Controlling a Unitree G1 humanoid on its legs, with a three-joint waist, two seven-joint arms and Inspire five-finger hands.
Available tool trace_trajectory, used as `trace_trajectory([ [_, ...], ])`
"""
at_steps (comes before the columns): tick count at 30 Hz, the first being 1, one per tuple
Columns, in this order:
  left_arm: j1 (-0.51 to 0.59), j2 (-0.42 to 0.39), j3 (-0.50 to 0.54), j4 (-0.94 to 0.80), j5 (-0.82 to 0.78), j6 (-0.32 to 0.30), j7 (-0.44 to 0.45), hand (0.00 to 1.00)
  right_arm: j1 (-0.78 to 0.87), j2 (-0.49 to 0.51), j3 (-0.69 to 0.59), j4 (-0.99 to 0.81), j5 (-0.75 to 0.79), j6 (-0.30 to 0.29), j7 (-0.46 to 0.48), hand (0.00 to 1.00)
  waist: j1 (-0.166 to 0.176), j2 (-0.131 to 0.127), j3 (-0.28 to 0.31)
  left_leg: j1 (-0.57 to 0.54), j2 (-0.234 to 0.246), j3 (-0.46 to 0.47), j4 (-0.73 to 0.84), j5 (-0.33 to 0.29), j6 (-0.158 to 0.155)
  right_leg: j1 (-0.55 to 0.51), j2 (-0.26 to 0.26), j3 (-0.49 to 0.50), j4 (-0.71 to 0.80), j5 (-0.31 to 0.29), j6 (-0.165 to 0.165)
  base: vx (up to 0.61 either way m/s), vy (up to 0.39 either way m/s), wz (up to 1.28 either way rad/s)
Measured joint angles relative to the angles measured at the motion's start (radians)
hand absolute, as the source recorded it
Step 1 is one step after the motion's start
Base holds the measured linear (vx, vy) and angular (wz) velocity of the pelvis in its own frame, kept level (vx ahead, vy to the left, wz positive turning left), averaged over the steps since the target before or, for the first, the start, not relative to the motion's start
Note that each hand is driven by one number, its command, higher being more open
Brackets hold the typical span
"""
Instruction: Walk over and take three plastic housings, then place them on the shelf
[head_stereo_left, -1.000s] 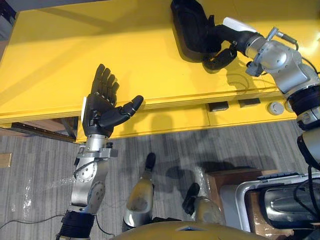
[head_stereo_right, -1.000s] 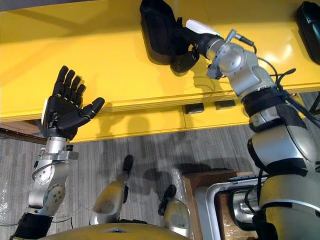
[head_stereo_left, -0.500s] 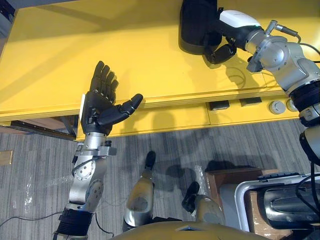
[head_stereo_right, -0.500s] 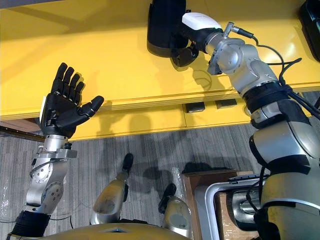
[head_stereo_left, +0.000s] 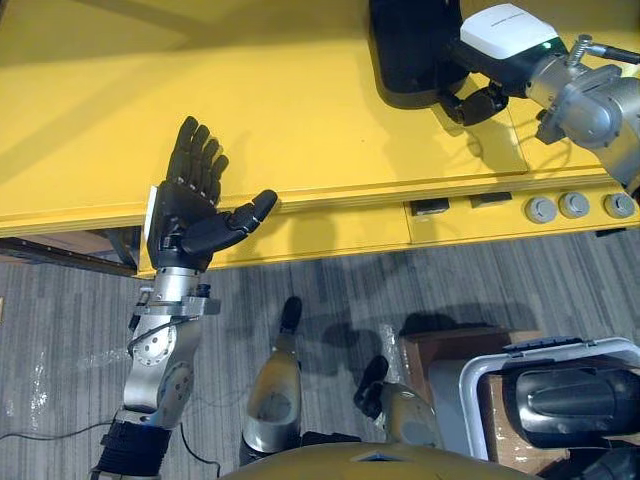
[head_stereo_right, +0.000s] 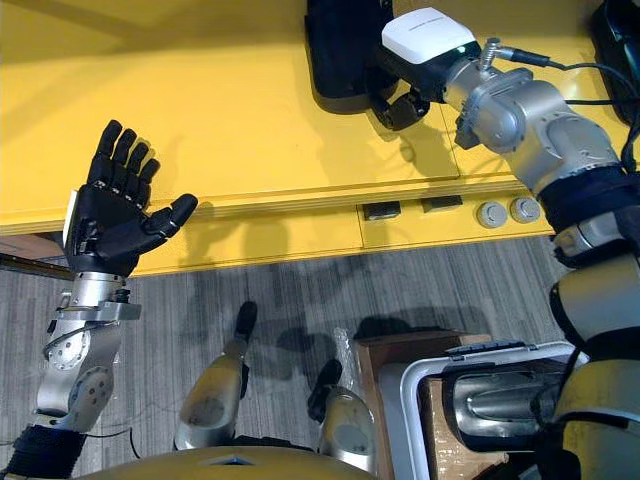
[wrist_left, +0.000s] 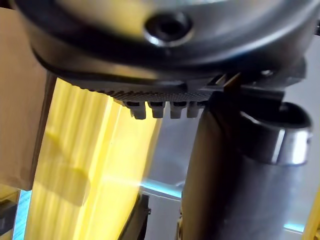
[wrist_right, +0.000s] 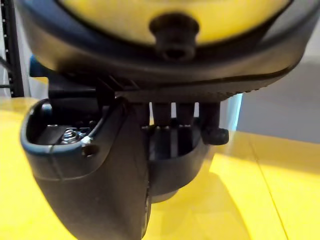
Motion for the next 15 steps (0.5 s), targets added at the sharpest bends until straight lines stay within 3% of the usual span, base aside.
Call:
trace_trajectory([
  [10,0.005,0.03,0.019,0.0,-0.004,-0.005,-0.005,1.0,0.113,-0.004,-0.083,-0.048,0.009,-0.009,0.0,0.0,-0.002,-0.027,-0.003,0.002,0.009,0.008,0.0,-0.001,-0.001,-0.002,0.012,0.012,-0.003,0.001,-0.001,-0.01,-0.044,-0.03],
  [11,0.005,0.034,0.019,0.0,-0.004,-0.005,-0.005,1.0,0.123,-0.004,-0.091,-0.051,0.009,-0.009,-0.001,1.0,-0.001,-0.03,-0.005,0.002,0.009,0.008,0.0,-0.001,-0.001,-0.003,0.012,0.012,-0.003,0.001,-0.001,0.0,0.0,0.0],
  [15,0.005,0.037,0.019,0.0,-0.009,-0.005,-0.007,1.0,0.141,-0.004,-0.095,-0.062,0.009,-0.004,0.004,1.0,-0.001,-0.037,-0.009,0.001,0.008,0.009,0.0,-0.002,-0.002,-0.003,0.012,0.014,-0.004,0.001,-0.001,0.0,0.0,0.0],
])
